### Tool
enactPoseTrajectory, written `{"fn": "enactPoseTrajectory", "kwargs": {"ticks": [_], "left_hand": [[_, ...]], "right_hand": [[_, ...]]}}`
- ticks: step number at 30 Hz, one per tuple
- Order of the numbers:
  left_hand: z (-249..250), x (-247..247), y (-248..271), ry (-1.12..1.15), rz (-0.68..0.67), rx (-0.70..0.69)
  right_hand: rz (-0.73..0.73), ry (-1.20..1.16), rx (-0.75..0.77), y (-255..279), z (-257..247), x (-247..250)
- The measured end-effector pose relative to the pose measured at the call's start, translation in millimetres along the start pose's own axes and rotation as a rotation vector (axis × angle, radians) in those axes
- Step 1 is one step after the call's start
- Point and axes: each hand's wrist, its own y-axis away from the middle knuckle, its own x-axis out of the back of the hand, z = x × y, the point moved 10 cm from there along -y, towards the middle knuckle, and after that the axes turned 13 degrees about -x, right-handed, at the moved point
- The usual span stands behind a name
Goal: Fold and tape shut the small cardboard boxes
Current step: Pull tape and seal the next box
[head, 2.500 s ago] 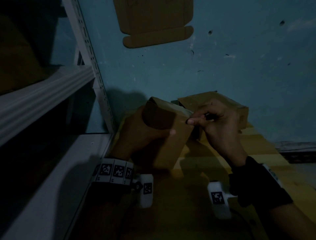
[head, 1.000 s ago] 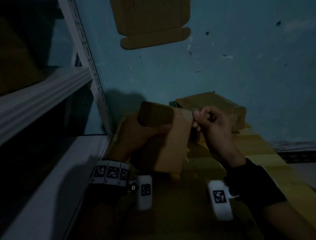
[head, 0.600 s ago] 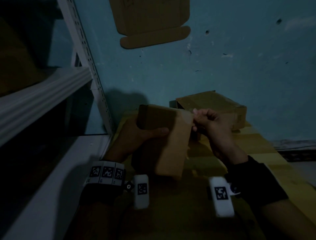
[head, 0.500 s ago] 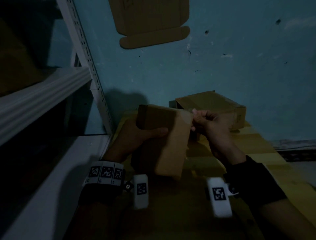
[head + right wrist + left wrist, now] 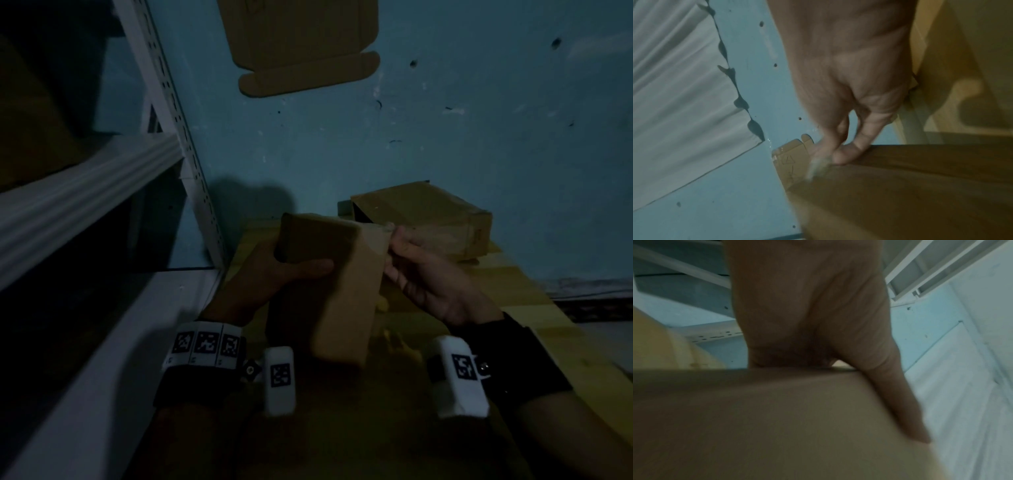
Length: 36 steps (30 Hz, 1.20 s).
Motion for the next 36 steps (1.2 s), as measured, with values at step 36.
{"fn": "enactPoseTrajectory", "kwargs": {"ticks": [36], "left_hand": [[-0.5,1.5,-8.4,-0.152,0.038,-0.035]], "right_hand": [[0.457,0.565,0.419,36.2,-48.9,-6.5]]}}
